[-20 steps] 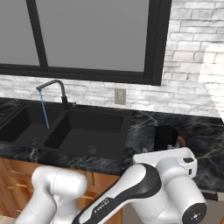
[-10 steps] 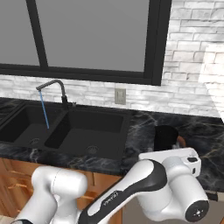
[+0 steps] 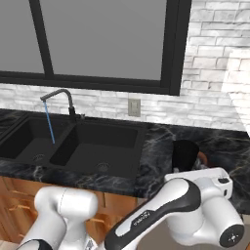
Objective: Turn on the sink faucet and place the jug under the water for a few seconds to fill it up.
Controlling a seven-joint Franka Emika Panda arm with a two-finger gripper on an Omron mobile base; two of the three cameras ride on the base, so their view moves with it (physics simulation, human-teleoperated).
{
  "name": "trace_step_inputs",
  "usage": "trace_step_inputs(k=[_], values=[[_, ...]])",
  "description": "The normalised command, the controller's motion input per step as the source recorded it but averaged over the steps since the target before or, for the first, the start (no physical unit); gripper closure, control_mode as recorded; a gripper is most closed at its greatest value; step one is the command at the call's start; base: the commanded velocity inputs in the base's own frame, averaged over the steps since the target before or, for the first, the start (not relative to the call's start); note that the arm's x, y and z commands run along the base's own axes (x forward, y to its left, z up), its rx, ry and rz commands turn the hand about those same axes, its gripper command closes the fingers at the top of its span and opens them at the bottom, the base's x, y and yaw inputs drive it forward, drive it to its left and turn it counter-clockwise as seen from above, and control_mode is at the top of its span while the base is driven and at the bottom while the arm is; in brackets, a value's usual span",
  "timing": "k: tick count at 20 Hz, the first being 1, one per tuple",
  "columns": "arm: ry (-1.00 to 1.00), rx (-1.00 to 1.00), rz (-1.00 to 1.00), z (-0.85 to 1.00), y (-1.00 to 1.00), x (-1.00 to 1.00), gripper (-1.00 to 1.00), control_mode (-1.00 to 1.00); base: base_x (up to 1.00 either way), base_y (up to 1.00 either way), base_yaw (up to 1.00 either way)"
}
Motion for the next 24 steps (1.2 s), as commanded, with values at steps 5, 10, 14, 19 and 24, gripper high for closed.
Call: trace_step_inputs(k=[5, 10, 14, 19, 24], values=[[-0.01, 0.00, 0.00, -0.20, -0.28, 0.13, -1.00, -1.00, 0.00, 0.00, 0.00], [0.00, 0.00, 0.00, -0.08, -0.45, 0.01, -1.00, -1.00, 0.00, 0.00, 0.00], [0.00, 0.00, 0.01, -0.28, -0.26, 0.24, -1.00, -1.00, 0.00, 0.00, 0.00], [0.00, 0.00, 0.05, -0.23, -0.17, 0.41, -1.00, -1.00, 0.00, 0.00, 0.00], [0.00, 0.00, 0.05, -0.19, -0.21, 0.37, -1.00, -1.00, 0.00, 0.00, 0.00]])
